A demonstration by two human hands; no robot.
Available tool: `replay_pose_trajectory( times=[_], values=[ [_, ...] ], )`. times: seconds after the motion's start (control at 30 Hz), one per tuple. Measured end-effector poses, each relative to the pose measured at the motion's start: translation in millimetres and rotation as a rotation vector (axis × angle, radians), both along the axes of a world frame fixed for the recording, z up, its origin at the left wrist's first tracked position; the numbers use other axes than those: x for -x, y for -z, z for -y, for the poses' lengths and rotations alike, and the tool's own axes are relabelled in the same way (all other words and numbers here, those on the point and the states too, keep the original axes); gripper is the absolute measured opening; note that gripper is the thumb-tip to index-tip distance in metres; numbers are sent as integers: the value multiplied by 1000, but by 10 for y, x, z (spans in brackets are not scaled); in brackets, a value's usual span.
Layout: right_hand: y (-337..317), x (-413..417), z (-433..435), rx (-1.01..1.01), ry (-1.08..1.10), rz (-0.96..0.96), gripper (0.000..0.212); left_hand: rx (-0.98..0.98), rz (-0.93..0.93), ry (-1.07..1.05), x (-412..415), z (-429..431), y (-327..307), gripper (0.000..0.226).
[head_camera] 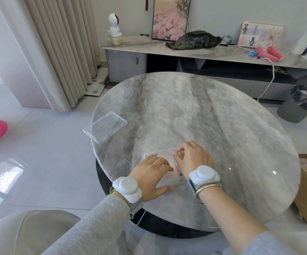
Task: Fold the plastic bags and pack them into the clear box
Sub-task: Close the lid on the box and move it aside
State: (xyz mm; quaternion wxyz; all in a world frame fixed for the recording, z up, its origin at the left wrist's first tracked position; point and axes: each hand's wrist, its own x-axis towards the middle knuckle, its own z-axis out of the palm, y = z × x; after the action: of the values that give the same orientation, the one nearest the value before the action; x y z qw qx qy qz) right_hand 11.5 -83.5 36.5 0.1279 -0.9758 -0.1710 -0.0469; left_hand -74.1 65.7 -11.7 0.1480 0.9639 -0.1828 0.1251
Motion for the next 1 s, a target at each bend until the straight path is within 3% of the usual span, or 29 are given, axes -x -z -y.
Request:
replay_pose_trajectory(
  times=[0.1,0.2,0.33,0.47,0.6,0.73,0.9,1.0],
  values=[
    [23,-33,144,-209,82,67,10,-1,177,-113,3,-4,-99,41],
    [74,-82,272,-253,158,21,11,-45,301,-216,-3,-27,-165,36],
    [111,-89,383,-235,158,-95,18,-129,281,-199,19,-32,-73,45],
    [106,-40,378,-216,132,-92,21,-159,268,-211,10,-32,-34,46],
    [57,-4,369,-216,43,-14,25,-8,283,-242,-2,-72,-93,41],
    [27,26,301,-304,-68,41,19,178,292,-473,-115,-304,-173,29],
    [199,145,197,-240,-207,168,8,225,136,-710,-291,-655,-28,23],
    [312,208,175,-146,-312,269,15,81,-40,-808,-342,-815,163,49]
  ],
)
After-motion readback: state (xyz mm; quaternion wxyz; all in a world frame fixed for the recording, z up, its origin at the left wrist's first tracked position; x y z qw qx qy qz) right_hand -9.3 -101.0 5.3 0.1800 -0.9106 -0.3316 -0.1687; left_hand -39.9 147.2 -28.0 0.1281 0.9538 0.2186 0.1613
